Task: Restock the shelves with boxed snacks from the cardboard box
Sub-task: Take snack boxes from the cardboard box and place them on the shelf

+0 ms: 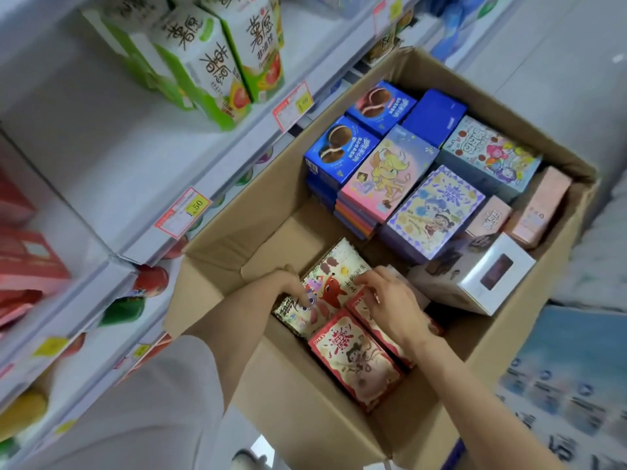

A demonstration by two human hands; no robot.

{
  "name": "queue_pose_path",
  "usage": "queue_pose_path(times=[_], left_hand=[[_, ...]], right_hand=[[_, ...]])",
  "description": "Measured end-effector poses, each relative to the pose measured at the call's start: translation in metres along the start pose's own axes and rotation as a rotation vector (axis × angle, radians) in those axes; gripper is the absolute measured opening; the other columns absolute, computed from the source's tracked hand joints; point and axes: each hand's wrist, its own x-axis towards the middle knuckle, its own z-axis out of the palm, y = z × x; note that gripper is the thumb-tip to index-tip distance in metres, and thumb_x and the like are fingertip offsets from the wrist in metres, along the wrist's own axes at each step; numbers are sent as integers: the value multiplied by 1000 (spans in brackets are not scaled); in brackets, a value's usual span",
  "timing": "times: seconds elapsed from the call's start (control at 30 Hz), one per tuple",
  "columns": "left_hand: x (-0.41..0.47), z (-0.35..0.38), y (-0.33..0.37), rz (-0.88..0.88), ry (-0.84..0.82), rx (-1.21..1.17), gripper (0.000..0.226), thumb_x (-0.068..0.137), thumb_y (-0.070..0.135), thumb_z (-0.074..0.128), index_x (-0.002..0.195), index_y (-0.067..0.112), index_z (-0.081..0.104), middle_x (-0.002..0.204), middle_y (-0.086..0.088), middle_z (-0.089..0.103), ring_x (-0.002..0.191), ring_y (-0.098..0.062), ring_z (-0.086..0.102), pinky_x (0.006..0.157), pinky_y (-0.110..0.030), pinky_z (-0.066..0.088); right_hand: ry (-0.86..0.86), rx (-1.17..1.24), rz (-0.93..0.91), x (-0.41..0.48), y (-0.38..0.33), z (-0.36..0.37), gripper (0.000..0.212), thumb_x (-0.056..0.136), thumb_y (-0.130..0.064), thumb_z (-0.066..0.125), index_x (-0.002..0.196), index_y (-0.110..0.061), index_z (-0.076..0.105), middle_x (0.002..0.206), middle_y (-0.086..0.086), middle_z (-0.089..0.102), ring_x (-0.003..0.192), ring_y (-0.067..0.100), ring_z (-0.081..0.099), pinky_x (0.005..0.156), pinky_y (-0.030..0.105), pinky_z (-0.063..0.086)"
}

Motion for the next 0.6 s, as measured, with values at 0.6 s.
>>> queue_pose_path(times=[0.6], left_hand=[[-280, -8, -94, 350, 1121, -154, 47, 84, 51, 57, 117, 17, 51, 120, 1, 52, 117, -18, 44, 78, -30, 31]], right_hand=[[282, 11, -325, -47, -122, -48, 23, 83, 3, 58, 97, -13, 67, 93, 4, 61, 73, 25, 61, 63, 37, 53]])
